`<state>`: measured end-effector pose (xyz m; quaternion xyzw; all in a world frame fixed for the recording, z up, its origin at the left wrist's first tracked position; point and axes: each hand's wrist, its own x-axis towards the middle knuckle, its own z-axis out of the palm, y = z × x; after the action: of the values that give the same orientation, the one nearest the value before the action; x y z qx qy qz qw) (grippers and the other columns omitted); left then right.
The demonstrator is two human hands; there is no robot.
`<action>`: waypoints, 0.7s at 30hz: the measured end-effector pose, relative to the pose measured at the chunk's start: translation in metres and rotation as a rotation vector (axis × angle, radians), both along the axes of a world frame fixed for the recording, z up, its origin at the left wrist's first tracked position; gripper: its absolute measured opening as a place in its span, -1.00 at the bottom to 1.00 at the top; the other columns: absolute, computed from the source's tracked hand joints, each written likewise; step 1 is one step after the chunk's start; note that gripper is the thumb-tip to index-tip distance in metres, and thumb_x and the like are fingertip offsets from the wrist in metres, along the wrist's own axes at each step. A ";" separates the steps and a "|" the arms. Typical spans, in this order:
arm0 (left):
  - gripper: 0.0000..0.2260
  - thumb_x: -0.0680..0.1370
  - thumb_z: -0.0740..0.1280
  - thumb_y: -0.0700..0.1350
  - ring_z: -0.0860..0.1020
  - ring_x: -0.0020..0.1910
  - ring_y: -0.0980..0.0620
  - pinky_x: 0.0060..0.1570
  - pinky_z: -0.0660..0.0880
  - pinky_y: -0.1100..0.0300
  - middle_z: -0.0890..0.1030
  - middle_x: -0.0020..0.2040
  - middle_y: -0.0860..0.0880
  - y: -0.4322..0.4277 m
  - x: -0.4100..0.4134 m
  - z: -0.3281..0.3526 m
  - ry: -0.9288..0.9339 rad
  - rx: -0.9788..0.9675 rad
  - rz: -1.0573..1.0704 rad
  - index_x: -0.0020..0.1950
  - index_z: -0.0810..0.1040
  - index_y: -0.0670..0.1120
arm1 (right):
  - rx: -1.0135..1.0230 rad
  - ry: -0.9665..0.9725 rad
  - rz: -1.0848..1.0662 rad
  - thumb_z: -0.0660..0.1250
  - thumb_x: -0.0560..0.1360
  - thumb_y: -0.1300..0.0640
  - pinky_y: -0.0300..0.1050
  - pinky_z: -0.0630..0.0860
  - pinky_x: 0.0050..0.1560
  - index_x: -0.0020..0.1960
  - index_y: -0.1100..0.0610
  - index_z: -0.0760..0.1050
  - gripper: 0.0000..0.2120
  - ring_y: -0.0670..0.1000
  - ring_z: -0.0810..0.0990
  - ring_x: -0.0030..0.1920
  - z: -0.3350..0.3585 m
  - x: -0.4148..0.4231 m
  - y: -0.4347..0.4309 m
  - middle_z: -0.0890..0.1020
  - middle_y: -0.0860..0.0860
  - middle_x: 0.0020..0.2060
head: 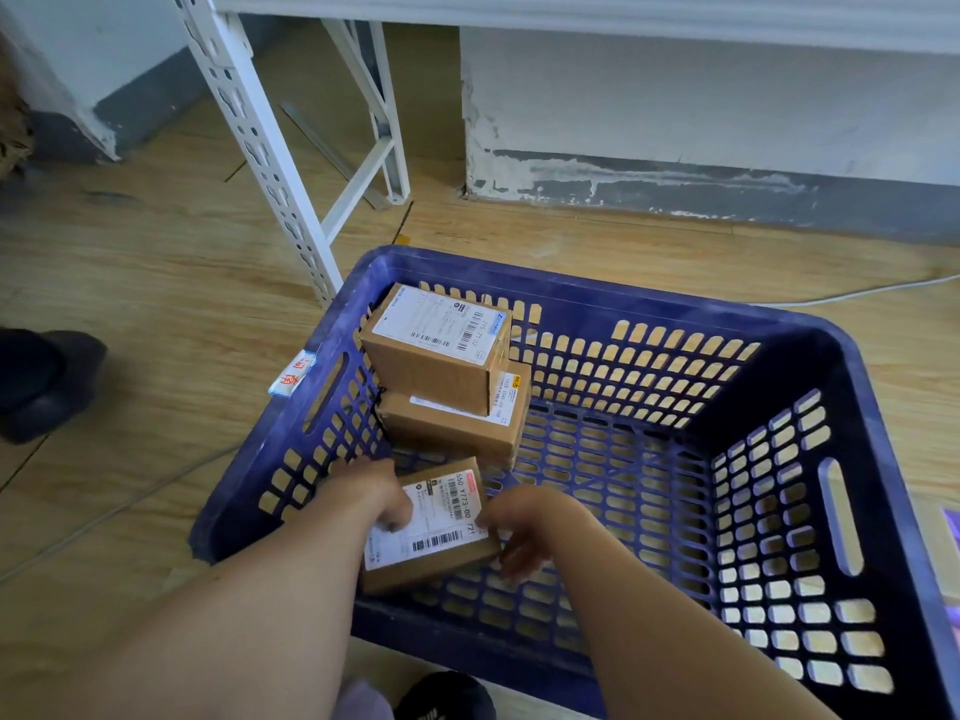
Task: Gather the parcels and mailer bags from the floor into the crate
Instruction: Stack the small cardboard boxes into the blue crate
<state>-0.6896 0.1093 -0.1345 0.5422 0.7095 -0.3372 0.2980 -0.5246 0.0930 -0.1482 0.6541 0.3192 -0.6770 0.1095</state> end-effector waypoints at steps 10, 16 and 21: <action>-0.61 0.54 0.20 -0.12 0.51 -0.01 -0.02 0.03 0.51 0.16 0.53 0.11 -0.08 -0.010 0.004 0.002 0.040 -0.032 0.007 0.37 0.38 -0.08 | 0.208 0.095 -0.130 0.27 0.51 0.12 -0.08 0.59 0.03 0.11 0.17 0.51 -0.79 0.05 0.65 -0.10 -0.009 -0.020 0.011 0.64 0.07 -0.03; -0.83 0.53 0.23 -0.20 0.55 0.07 -0.10 -0.07 0.48 0.10 0.56 0.09 -0.10 0.005 -0.007 0.005 0.003 0.463 -0.056 0.11 0.47 -0.12 | 0.103 0.243 -0.067 0.13 0.56 0.25 -0.06 0.56 0.00 0.30 0.14 0.39 -0.67 0.05 0.61 -0.13 -0.008 -0.043 -0.009 0.59 0.08 -0.08; -0.75 0.48 0.35 -0.09 0.54 0.04 -0.07 -0.12 0.45 0.13 0.53 0.06 -0.07 0.001 -0.011 0.004 -0.126 0.427 0.024 0.12 0.44 -0.10 | 0.127 0.294 -0.097 0.05 0.53 0.36 0.13 0.46 0.28 0.33 0.03 0.33 -0.56 0.20 0.52 0.25 -0.011 -0.044 -0.002 0.54 0.17 0.18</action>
<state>-0.7010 0.1099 -0.1307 0.6044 0.7514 -0.1412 0.2240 -0.5687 0.0914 -0.1588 0.5681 0.3420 -0.7484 -0.0131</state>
